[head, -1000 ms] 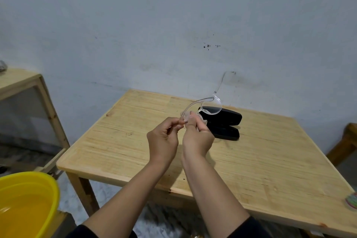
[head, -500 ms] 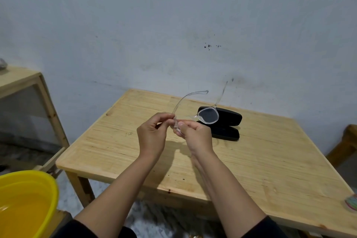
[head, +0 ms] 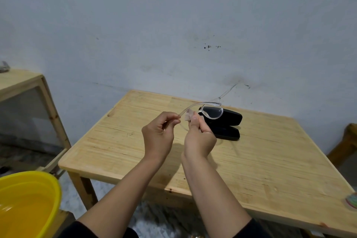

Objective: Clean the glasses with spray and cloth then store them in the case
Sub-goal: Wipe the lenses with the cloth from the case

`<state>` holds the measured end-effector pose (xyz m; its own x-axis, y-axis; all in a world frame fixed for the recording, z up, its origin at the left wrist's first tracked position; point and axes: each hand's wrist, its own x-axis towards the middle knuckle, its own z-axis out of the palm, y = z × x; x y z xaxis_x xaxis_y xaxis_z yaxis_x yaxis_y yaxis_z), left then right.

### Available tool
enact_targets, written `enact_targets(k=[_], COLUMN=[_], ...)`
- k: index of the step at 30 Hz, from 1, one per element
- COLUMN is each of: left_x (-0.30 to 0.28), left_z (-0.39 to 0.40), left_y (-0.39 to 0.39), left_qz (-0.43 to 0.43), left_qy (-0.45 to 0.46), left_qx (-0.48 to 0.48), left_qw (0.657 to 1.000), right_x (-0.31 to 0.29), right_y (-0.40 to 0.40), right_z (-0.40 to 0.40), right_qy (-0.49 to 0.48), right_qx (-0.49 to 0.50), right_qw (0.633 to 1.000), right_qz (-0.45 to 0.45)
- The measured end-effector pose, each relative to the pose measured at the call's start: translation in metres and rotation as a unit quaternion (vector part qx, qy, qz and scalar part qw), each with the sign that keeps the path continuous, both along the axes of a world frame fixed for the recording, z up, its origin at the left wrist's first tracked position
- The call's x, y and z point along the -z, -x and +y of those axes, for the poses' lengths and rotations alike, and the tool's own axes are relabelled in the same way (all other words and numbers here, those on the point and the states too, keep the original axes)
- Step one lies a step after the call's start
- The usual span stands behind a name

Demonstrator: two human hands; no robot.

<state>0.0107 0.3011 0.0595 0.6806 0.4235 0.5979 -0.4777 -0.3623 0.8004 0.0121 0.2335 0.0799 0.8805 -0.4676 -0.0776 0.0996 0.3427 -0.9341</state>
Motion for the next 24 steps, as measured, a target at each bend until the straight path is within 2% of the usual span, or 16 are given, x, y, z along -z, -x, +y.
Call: enact_targets(k=[3, 7, 13, 16, 21, 24], left_x=[0.003, 0.003, -0.001, 0.002, -0.001, -0.002], left_z=[-0.004, 0.000, -0.004, 0.001, 0.016, 0.026], left_y=[0.003, 0.001, 0.001, 0.001, -0.001, -0.002], left_qz=[-0.016, -0.024, -0.009, 0.003, 0.010, 0.015], left_qy=[-0.016, -0.020, 0.004, 0.017, 0.025, 0.018], left_qx=[-0.006, -0.003, 0.015, 0.018, 0.008, 0.001], left_qw=[1.000, 1.000, 1.000, 1.000, 1.000, 1.000], right_x=[-0.001, 0.000, -0.001, -0.007, -0.014, -0.015], right_y=[-0.001, -0.005, -0.001, 0.000, 0.000, 0.001], right_z=[0.001, 0.000, 0.000, -0.012, -0.024, -0.031], right_qy=[-0.028, -0.007, -0.005, 0.003, 0.106, 0.182], right_qx=[0.005, -0.027, -0.100, -0.172, -0.274, -0.296], right_qw=[1.000, 1.000, 0.995, 0.985, 0.955, 0.937], right_qz=[0.001, 0.004, -0.002, -0.003, 0.025, 0.017])
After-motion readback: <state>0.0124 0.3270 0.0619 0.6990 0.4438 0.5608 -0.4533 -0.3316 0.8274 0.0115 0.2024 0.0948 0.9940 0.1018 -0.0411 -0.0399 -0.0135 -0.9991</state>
